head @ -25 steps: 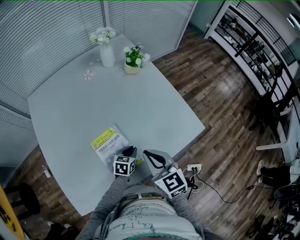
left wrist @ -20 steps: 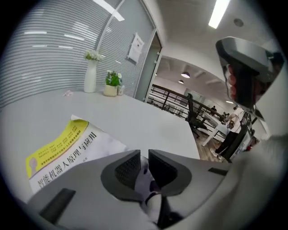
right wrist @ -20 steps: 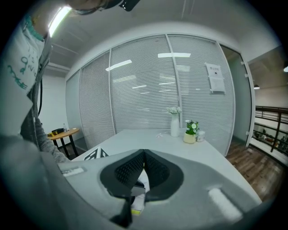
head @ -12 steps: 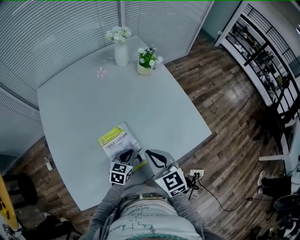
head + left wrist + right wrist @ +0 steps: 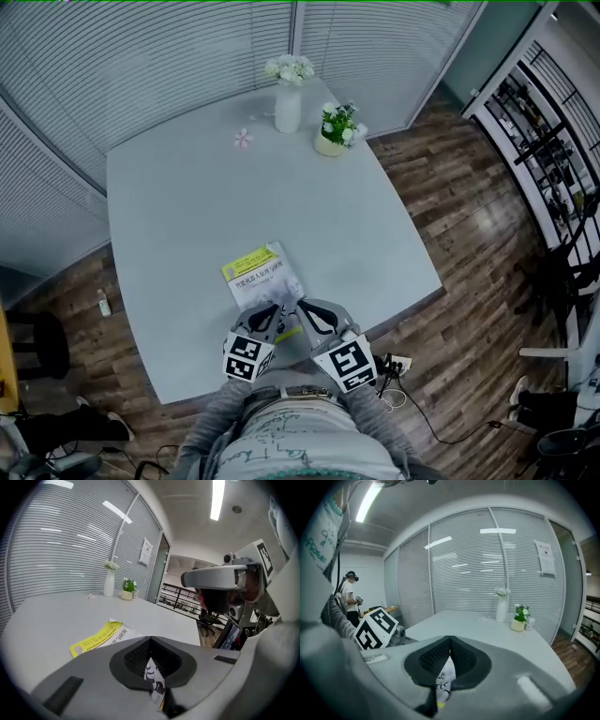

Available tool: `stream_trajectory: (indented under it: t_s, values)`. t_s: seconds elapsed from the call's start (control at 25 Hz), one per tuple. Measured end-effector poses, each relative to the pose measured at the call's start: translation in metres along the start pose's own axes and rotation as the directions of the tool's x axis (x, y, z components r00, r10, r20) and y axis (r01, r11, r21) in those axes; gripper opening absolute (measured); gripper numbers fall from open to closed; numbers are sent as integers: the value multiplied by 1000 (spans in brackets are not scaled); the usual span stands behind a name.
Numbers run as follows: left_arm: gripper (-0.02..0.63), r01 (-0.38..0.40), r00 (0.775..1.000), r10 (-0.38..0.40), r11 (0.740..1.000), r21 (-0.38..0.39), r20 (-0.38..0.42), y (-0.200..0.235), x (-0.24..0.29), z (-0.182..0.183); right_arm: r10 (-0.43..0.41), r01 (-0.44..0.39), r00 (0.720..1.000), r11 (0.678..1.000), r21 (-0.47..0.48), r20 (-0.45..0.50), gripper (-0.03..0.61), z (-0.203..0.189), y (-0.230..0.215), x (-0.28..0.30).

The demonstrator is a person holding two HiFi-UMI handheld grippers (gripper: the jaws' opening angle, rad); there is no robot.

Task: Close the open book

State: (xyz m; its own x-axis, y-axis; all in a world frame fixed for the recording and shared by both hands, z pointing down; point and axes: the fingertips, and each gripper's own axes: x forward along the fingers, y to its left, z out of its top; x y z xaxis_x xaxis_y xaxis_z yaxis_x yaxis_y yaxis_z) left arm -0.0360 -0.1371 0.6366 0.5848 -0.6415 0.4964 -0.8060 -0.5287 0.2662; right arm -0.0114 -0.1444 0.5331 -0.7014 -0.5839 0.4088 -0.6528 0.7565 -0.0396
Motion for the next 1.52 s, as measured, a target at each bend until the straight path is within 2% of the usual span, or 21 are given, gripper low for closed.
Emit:
stream_trajectory:
  t_s: [0.28, 0.52, 0.68, 1.04, 1.32, 1.52]
  values:
    - [-2, -5, 998, 4, 1000, 18, 69, -5, -25, 24, 58, -58, 998, 998, -18, -14, 0, 2, 16, 15]
    - [-2, -26, 984, 18, 999, 40, 176, -6, -50, 62, 82, -82, 996, 996, -42, 15, 0, 14, 23, 22]
    - [-2, -62, 966, 46, 997, 56, 256, -9, -66, 88, 85, -81, 994, 996, -48, 75, 0, 30, 23, 19]
    - [-2, -126, 908, 89, 990, 63, 409, -12, -99, 145, 103, -85, 975, 992, -95, 199, 0, 83, 29, 12]
    - [-2, -178, 887, 134, 982, 59, 442, -6, -115, 162, 124, -101, 968, 988, -117, 218, 0, 105, 36, 12]
    - [-2, -193, 885, 147, 979, 60, 443, -2, -115, 161, 129, -106, 969, 987, -117, 209, 0, 109, 37, 12]
